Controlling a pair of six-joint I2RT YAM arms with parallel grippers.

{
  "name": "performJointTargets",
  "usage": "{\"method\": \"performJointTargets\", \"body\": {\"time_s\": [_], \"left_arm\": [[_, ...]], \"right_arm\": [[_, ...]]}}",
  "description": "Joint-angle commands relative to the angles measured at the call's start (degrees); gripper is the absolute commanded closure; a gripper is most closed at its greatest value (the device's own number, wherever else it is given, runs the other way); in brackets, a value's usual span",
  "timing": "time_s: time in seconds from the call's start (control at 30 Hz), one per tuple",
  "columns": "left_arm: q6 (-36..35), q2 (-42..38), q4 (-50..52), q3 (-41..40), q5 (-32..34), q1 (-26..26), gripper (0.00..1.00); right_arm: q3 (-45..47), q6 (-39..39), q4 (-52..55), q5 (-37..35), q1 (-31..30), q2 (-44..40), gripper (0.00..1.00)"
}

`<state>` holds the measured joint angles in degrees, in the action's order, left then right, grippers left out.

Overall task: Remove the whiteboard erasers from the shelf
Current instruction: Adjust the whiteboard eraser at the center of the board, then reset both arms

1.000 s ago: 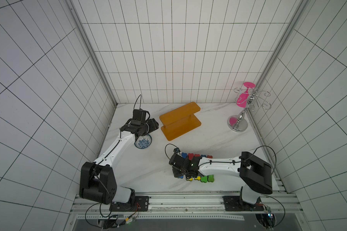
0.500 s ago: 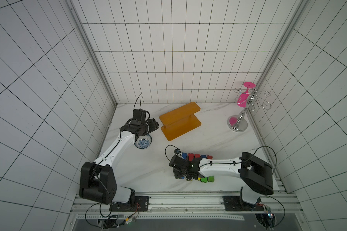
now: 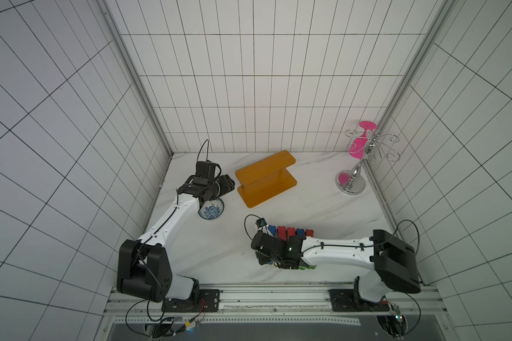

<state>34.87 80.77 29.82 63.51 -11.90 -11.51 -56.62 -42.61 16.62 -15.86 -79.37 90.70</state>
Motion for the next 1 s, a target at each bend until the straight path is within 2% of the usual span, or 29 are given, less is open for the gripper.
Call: {"method": "performJointTargets", "body": {"time_s": [0.0, 0.1, 0.17, 0.2, 0.23, 0.27, 0.3, 0.33, 0.37, 0.43, 0.47, 0.5, 0.57, 0.67, 0.73, 0.87, 0.97], "left_arm": [[-1.36, -3.24, -2.32, -0.57, 0.17, 0.35, 0.33], [-3.62, -6.88, -2.13, -1.24, 4.25, 0.41, 0.29], [-5.54, -10.53, -3.38, -3.12, 8.96, 0.34, 0.19], [-6.28, -12.26, -4.70, -4.27, 10.55, 0.47, 0.15], [-7.76, -14.35, -6.62, -5.58, 12.06, 0.46, 0.11], [-8.57, -16.33, -9.20, -7.08, 14.39, 0.41, 0.03], [-9.08, -17.70, -11.92, -8.56, 16.39, 0.47, 0.02], [-10.68, -19.21, -15.65, -10.92, 18.57, 0.48, 0.02], [-12.08, -20.15, -19.61, -13.77, 20.44, 0.43, 0.02], [-13.21, -21.04, -27.41, -19.73, 27.46, 0.50, 0.02], [-14.89, -21.09, -32.14, -22.69, 31.13, 0.52, 0.02], [-17.97, -21.14, -35.26, -25.52, 31.96, 0.88, 0.01], [-27.26, -20.01, -42.35, -30.81, 30.01, 2.33, 0.01], [-30.66, -15.85, -43.40, -33.58, 26.80, 5.11, 0.02], [-32.37, -12.77, -45.38, -35.00, 25.96, 6.14, 0.02], [-35.21, -8.13, -57.76, -39.03, 21.82, 7.34, 0.02], [-35.93, -3.87, -61.99, -39.29, 20.18, 8.42, 0.02]], "right_arm": [[2.86, 3.75, -3.71, -7.20, -1.54, -7.66, 0.74], [7.84, 6.11, -6.68, -15.70, -1.59, -15.40, 0.63], [11.51, 7.86, -8.62, -28.58, -1.33, -21.98, 0.41], [14.18, 12.80, -12.04, -33.15, -0.80, -25.12, 0.32], [18.39, 21.55, -19.54, -35.54, 0.54, -28.50, 0.23], [21.92, 29.04, -25.50, -38.47, 2.59, -31.67, 0.14], [24.06, 34.86, -27.91, -39.24, 5.35, -34.19, 0.11], [27.52, 44.42, -32.30, -35.64, 9.60, -36.87, 0.11], [29.56, 50.11, -34.41, -35.06, 13.28, -38.71, 0.11], [31.82, 56.79, -37.00, -35.65, 21.85, -43.40, 0.04], [32.55, 56.90, -35.85, -32.46, 27.30, -45.61, 0.03], [32.65, 55.35, -33.80, -31.26, 31.77, -47.25, 0.00], [35.09, 52.35, -33.98, -25.61, 42.07, -48.52, 0.01], [41.05, 49.38, -43.33, -20.59, 52.39, -44.26, 0.01], [42.63, 48.86, -47.67, -19.02, 56.49, -39.07, 0.01], [46.30, 43.71, -64.14, -13.42, 63.63, -26.34, 0.01], [45.98, 45.30, -76.26, -11.21, 65.72, -16.81, 0.01]]}}
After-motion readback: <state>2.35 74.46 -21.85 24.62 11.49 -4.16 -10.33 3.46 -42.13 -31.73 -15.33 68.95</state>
